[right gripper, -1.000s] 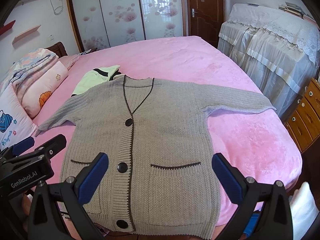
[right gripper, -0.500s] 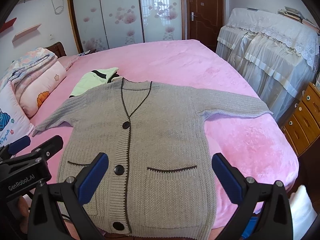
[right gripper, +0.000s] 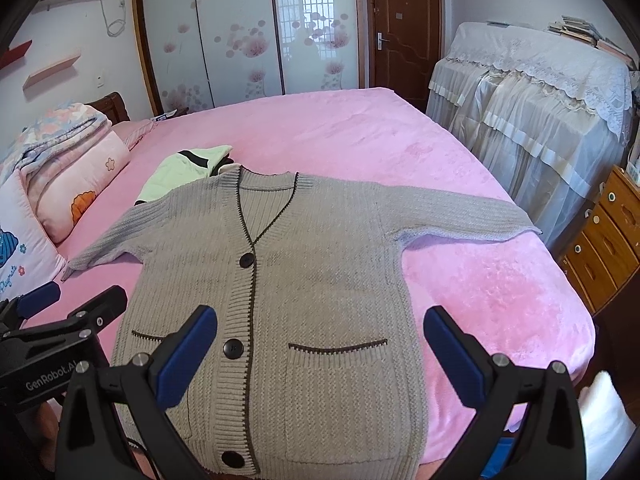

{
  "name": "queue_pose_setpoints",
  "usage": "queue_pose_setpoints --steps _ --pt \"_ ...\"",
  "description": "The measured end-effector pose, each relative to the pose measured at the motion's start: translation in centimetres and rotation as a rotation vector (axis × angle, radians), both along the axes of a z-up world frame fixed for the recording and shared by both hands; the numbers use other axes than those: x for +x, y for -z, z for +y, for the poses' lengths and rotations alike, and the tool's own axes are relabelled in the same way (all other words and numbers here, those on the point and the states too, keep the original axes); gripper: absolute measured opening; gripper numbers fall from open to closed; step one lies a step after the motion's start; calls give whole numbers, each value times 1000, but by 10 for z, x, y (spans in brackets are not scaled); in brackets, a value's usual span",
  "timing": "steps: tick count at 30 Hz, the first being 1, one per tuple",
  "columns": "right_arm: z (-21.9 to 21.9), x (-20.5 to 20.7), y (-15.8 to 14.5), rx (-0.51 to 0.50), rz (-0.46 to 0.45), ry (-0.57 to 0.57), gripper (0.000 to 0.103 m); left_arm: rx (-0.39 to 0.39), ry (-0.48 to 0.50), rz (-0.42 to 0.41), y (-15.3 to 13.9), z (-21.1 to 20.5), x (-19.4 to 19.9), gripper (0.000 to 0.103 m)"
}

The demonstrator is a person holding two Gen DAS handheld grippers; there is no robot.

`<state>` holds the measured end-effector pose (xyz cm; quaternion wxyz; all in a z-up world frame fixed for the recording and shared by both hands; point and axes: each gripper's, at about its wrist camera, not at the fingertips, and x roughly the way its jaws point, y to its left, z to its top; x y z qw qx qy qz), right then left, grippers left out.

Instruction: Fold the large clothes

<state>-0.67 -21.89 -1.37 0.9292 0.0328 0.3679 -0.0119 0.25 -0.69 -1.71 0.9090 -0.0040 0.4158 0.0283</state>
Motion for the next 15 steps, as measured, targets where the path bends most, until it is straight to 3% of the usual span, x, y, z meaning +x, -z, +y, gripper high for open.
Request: queue_pose_setpoints --steps 15 --pt "-9 3 -1 20 -21 -23 103 22 2 -9 1 -9 6 99"
